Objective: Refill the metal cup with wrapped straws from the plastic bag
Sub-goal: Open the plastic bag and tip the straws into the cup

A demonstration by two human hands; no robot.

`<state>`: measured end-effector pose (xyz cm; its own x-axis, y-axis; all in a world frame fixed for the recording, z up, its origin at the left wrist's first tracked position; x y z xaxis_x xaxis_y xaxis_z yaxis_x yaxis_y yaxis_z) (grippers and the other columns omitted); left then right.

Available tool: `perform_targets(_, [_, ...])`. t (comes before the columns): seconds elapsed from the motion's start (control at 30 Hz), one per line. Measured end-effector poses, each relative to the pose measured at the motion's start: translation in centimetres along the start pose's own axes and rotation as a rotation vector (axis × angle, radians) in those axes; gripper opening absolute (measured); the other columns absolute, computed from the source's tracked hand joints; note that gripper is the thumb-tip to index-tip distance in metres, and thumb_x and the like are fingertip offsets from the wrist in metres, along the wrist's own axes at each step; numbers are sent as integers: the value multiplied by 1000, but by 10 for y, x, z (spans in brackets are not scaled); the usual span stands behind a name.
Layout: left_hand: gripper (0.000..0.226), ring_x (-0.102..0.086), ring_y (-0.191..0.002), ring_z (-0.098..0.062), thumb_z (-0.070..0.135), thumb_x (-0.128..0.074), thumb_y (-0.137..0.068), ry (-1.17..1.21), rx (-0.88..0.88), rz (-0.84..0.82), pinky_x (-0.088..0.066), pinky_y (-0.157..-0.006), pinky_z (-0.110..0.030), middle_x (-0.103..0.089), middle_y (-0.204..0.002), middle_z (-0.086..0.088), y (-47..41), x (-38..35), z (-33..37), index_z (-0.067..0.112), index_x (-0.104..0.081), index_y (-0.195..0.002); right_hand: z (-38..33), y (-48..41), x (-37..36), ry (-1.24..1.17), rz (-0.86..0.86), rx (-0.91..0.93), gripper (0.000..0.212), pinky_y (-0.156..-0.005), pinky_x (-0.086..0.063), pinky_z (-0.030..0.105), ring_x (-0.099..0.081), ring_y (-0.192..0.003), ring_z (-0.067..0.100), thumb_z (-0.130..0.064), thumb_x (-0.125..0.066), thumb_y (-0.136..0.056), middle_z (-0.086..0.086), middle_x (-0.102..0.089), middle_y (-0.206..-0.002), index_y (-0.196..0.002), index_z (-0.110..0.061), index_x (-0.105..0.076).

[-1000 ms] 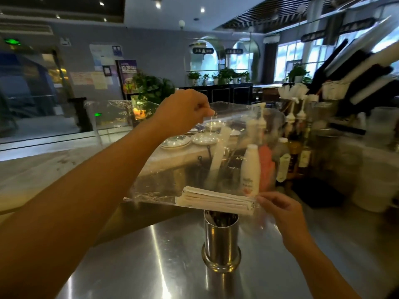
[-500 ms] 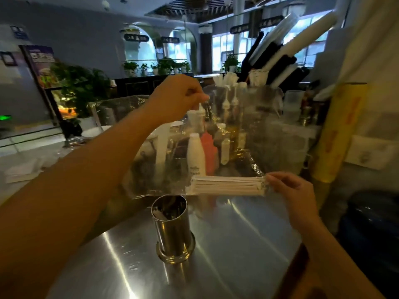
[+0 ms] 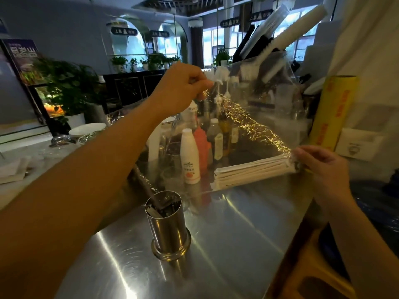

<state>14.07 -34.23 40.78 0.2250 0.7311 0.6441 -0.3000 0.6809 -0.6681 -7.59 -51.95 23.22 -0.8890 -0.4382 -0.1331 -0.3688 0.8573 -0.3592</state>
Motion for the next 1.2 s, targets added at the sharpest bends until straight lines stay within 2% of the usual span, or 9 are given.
perform_targets(0.13, [18, -55, -50, 11, 22, -57, -89, 35, 48, 34, -44, -57, -2, -63, -69, 0, 7, 4, -13, 7, -67, -90, 3, 1, -10, 39, -11, 14, 12, -60, -50, 13, -61, -71, -5, -13, -60, -82, -8, -62, -86, -93, -13, -66])
perform_targets(0.23, [16, -58, -54, 5, 22, -58, -89, 88, 87, 56, -49, -62, -7, -64, -68, 2, 14, 8, -25, 8, -66, -88, 4, -3, -16, 37, 0, 4, 13, -69, -49, 21, -59, -80, 6, -13, -61, -82, -6, -62, -86, -93, -11, -66])
perform_targets(0.4, [16, -61, -61, -6, 22, -57, -89, 108, 132, 71, -54, -71, -22, -64, -69, 1, 25, 16, -46, 10, -66, -85, 1, -12, -30, 32, -38, 13, 10, -71, -49, 24, -60, -86, 9, -16, -63, -80, -6, -64, -88, -79, -26, -66])
perform_targets(0.57, [12, -60, -55, 3, 22, -59, -88, 148, 175, 103, -50, -60, -12, -65, -69, 3, 31, 22, -66, 17, -65, -79, 3, -19, -41, 47, -55, 35, 14, -79, -51, 31, -62, -91, 15, -16, -65, -79, -6, -66, -88, -76, -29, -67])
perform_targets(0.73, [15, -59, -55, 5, 23, -58, -89, 148, 197, 94, -48, -60, -7, -64, -67, 6, 42, 25, -76, 21, -64, -76, 3, -23, -49, 56, -43, 42, 16, -81, -51, 31, -62, -88, 7, -18, -67, -77, -12, -67, -84, -72, -34, -68])
perform_targets(0.93, [15, -64, -65, -10, 22, -57, -90, 145, 240, 87, -56, -78, -36, -66, -69, 2, 52, 34, -93, 16, -66, -80, -3, -26, -65, 29, -64, 73, 19, -66, -50, 15, -64, -84, 4, -17, -68, -76, -16, -69, -77, -69, -34, -69])
perform_targets(1.0, [14, -65, -66, -9, 22, -57, -89, 146, 248, 91, -56, -80, -39, -66, -71, 3, 55, 37, -98, 13, -67, -84, -8, -26, -71, 13, -73, 91, 18, -59, -49, 9, -63, -79, 2, -16, -68, -77, -15, -69, -74, -70, -33, -69])
perform_targets(1.1, [13, -66, -67, -11, 21, -59, -88, 186, 271, 108, -56, -80, -40, -67, -72, 1, 59, 42, -108, 12, -67, -84, -15, -27, -80, 10, -94, 123, 16, -56, -49, 8, -64, -76, 0, -16, -67, -77, -12, -67, -82, -72, -31, -68])
perform_targets(1.2, [12, -65, -59, 0, 20, -60, -87, 207, 300, 137, -55, -72, -30, -66, -70, 3, 64, 46, -119, 17, -66, -77, -18, -31, -86, 51, -116, 127, 13, -56, -51, 13, -64, -82, 8, -21, -68, -77, -7, -68, -88, -72, -32, -69])
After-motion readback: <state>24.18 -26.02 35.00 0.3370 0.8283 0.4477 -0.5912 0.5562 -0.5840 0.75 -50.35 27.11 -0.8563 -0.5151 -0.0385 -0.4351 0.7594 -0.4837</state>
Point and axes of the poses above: each hand's wrist, its own y-axis away from the middle knuckle, its own x-axis out of the back of the hand, z = x × y, the point moved 9 cm from there along -y, towards the middle knuckle
